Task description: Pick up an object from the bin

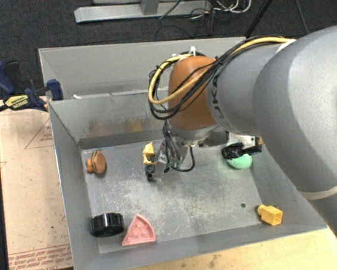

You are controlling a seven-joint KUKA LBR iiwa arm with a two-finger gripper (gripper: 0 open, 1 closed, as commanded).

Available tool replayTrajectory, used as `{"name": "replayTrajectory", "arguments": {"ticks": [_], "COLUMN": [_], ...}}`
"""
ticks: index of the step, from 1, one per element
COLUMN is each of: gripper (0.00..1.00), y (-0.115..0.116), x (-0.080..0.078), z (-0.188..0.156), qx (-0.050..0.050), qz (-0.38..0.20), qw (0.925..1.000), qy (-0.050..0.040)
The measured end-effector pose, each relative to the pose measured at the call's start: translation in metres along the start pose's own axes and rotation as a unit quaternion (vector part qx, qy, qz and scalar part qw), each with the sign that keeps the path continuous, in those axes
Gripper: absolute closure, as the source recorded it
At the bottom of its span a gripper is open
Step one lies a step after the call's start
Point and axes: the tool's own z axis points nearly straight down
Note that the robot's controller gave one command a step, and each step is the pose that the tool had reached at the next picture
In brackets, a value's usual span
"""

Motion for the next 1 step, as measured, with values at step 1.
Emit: {"name": "replayTrajectory", "arguments": {"ticks": [1], "gripper": [1.0], "y": [-0.0001], "x": [0.0001], "z": [-0.0141], "qx": [0.0], "qz": [0.0], "qw": [1.0], "qy": [0.0002]}}
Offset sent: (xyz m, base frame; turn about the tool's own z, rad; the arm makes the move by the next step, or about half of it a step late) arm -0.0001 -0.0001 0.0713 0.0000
